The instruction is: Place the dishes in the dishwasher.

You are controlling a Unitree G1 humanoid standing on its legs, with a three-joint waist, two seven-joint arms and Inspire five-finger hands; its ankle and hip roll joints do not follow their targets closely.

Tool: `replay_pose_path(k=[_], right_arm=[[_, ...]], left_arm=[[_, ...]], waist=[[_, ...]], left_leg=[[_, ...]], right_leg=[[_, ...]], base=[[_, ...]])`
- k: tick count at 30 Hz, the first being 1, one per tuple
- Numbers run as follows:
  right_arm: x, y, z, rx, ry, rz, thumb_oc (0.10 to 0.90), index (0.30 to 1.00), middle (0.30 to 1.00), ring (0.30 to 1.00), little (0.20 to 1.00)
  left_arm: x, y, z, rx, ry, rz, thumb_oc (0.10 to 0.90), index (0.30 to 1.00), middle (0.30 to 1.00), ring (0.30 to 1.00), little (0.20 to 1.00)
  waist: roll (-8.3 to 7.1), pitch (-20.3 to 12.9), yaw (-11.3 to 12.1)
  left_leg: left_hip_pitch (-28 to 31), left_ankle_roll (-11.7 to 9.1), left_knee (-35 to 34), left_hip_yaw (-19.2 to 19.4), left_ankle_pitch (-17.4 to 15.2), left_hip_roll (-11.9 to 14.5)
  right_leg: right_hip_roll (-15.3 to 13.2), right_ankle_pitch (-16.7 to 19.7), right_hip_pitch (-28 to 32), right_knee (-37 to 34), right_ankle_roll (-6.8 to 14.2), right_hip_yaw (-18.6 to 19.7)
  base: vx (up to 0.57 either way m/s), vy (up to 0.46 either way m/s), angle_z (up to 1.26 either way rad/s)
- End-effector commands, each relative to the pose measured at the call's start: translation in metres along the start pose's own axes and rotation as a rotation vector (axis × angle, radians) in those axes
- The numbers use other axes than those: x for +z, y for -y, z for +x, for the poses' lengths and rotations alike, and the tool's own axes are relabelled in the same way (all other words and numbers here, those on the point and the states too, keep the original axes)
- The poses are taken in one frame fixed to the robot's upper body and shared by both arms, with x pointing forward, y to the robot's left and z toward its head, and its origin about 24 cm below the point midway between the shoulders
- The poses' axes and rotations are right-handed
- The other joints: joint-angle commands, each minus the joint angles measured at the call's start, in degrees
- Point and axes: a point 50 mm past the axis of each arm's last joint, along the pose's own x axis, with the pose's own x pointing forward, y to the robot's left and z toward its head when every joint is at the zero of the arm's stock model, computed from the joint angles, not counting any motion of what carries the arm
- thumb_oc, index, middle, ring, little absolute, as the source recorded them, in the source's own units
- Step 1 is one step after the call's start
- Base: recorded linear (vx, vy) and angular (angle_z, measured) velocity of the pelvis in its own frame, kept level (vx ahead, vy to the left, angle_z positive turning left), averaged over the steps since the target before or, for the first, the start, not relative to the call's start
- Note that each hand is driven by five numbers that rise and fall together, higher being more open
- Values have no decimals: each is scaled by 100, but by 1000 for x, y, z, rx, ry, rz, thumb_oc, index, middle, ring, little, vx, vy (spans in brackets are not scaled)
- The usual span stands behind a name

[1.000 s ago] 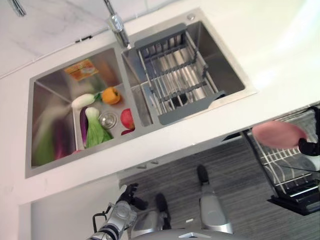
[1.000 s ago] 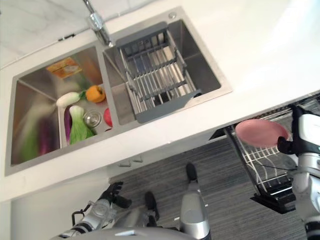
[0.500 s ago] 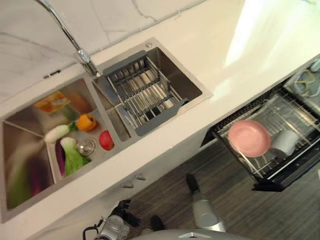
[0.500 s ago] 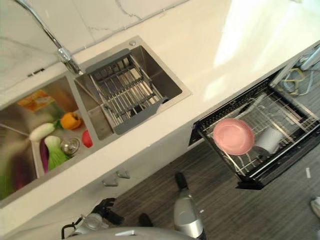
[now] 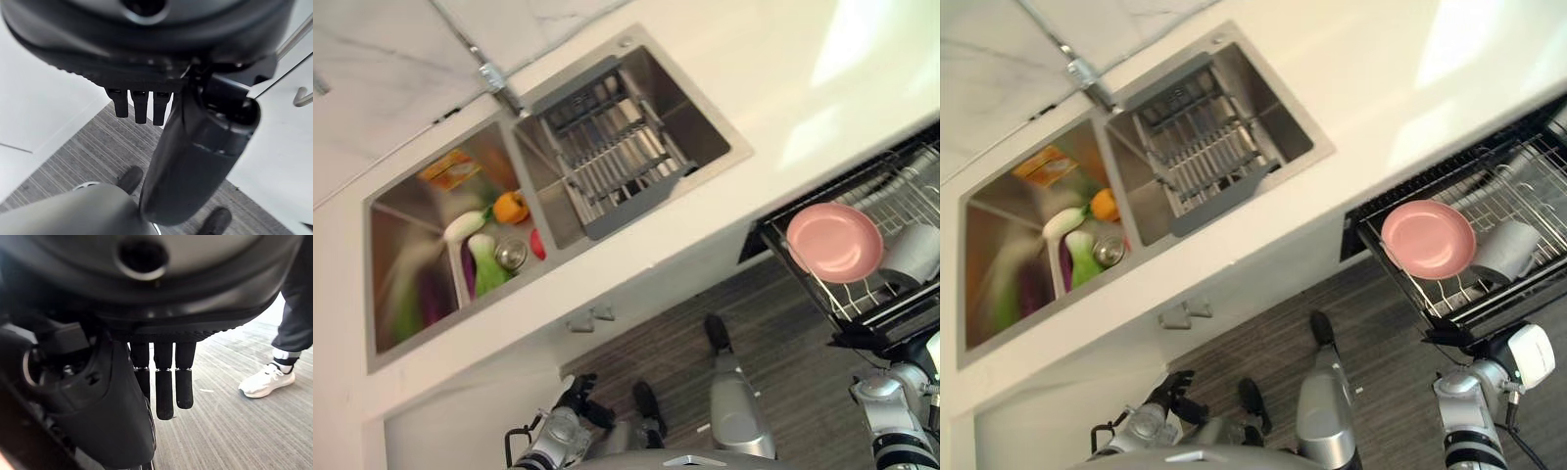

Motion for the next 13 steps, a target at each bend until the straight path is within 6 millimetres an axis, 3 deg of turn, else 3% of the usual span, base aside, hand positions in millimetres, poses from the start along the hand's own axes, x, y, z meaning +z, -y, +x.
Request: replay_pose_path(k=[1, 8, 9, 10, 11, 13], right_arm=[[113, 38, 29, -118, 436, 116, 400, 300, 300, 300, 300], [137, 32, 42, -53, 430, 72, 400, 300, 300, 300, 300], [135, 30, 42, -40, 421, 63, 565, 547, 547, 547, 547], [125, 20, 39, 16, 397, 46, 800, 900, 900, 900, 900], [125, 20, 39, 17, 396, 46, 800, 900, 900, 900, 900], [105, 7, 35, 81, 346, 18, 800, 900, 900, 900, 900]], left_arm=[[-9, -31, 2, 33, -21, -8, 800, 900, 900, 900, 900], [-4, -35, 4, 44, -7, -36, 800, 900, 900, 900, 900], [-5, -35, 4, 46, -11, -37, 800, 900, 900, 900, 900], [-11, -38, 3, 57, -40, -76, 800, 900, 900, 900, 900], [-11, -38, 3, 57, -41, -75, 800, 900, 900, 900, 900], [-21, -37, 1, 63, -83, -105, 800, 900, 900, 900, 900]], waist=[[-295, -251, 387], [-393, -529, 996], [-430, -555, 1022], [-502, -606, 1117], [-506, -609, 1103], [-573, -660, 1149]], left_leg=[[-59, -189, 359, -298, 158, -48], [-99, -322, 287, -1007, 344, -24], [-102, -331, 272, -1074, 363, -29], [-97, -350, 213, -1214, 413, -22], [-97, -351, 210, -1229, 415, -24], [-96, -359, 177, -1332, 433, -31]], right_leg=[[-571, -1025, 823, 461, 400, -116], [-653, -1149, 1492, 280, 325, -1077], [-647, -1166, 1551, 265, 315, -1156], [-626, -1199, 1662, 246, 292, -1324], [-626, -1201, 1673, 240, 292, -1342], [-608, -1237, 1785, 212, 277, -1492]], base=[[-1, -107, 88], [44, -97, 87], [77, -103, 110], [54, -81, 92], [56, -74, 79], [48, -45, 41]])
